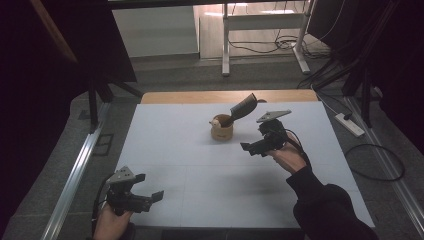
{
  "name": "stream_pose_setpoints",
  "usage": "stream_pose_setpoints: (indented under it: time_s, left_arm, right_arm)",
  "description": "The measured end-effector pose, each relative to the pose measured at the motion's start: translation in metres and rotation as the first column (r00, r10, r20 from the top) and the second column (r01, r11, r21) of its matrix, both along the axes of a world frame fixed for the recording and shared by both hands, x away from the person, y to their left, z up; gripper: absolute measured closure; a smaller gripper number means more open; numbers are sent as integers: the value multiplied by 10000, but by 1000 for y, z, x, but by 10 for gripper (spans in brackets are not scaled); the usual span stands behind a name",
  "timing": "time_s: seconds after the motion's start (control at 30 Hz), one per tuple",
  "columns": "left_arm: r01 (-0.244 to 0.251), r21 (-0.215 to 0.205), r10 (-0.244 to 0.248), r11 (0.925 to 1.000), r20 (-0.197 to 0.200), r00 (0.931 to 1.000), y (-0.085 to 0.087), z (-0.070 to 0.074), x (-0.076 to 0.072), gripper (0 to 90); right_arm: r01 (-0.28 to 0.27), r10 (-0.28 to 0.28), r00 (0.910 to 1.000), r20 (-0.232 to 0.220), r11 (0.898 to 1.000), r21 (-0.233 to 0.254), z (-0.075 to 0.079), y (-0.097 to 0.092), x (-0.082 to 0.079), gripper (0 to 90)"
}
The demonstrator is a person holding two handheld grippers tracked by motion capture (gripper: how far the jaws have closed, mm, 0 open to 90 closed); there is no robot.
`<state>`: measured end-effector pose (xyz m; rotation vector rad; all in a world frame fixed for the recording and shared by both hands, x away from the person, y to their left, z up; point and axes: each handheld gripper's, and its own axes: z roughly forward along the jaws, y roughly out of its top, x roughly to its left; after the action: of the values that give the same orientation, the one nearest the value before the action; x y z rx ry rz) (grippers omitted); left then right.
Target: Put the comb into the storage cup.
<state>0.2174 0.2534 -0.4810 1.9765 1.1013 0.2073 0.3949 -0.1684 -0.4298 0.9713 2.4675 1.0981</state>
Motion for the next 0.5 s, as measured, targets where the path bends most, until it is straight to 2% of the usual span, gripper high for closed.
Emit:
stream_pose_setpoints:
  time_s: [0.2, 0.5]
  left_arm:
    - [-17, 1, 17, 10000, -1, 10000, 0, 0, 0, 23]
    - [-37, 4, 37, 10000, -5, 10000, 0, 0, -1, 24]
  right_arm:
    - [-138, 142, 9998, -167, 9997, 217, 1, -5, -4, 0]
    - [-291, 290, 9996, 22, 9991, 313, 4, -13, -12, 0]
